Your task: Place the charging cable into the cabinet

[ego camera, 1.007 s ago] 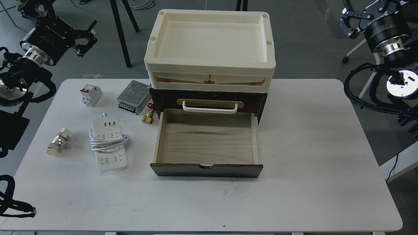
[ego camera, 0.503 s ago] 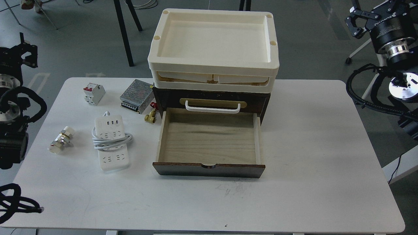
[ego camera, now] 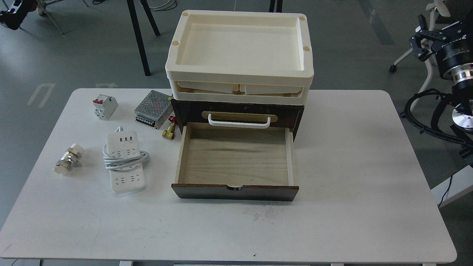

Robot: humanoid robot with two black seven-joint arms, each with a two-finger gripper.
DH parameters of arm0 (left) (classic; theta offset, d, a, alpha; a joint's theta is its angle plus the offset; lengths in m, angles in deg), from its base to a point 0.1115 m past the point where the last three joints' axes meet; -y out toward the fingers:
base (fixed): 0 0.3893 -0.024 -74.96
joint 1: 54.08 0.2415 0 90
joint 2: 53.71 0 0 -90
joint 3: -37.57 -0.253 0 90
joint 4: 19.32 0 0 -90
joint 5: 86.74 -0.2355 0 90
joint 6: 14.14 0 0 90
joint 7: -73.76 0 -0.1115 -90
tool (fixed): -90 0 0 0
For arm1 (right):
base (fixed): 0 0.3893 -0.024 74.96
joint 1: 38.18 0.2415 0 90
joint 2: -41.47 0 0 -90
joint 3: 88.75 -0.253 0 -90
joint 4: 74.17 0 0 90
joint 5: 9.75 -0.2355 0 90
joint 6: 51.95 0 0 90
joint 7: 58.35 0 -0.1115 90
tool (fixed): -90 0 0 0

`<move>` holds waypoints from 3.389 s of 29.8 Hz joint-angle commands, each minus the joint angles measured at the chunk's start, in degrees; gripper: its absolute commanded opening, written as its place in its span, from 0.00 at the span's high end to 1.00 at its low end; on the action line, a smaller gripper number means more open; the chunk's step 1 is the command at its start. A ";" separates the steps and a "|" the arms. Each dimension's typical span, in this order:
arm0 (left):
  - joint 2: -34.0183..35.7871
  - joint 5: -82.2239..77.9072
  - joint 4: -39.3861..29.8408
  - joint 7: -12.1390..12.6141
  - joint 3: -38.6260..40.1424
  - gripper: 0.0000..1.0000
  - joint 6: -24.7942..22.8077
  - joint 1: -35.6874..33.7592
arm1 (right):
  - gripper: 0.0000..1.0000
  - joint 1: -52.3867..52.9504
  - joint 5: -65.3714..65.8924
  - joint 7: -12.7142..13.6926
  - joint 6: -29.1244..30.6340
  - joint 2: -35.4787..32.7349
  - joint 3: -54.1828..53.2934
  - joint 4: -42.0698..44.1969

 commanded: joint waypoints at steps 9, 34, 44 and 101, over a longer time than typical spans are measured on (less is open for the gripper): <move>-3.65 -111.29 -2.14 -6.15 -8.33 0.00 0.02 0.97 | 0.00 -7.90 -0.05 0.00 0.01 -4.69 -3.33 -0.02; -12.87 -111.37 25.45 -6.15 -33.68 0.19 28.54 0.35 | 0.00 -10.54 0.04 0.00 0.01 -3.81 -4.20 0.50; -16.91 -111.37 34.59 -6.15 -37.10 0.34 36.89 -0.08 | 0.00 -11.86 0.04 0.00 0.01 -3.90 -4.29 0.50; -24.21 -69.34 10.26 -6.15 -37.90 0.96 21.25 -1.05 | 0.00 -16.87 -0.05 0.00 0.01 -4.34 -5.35 0.86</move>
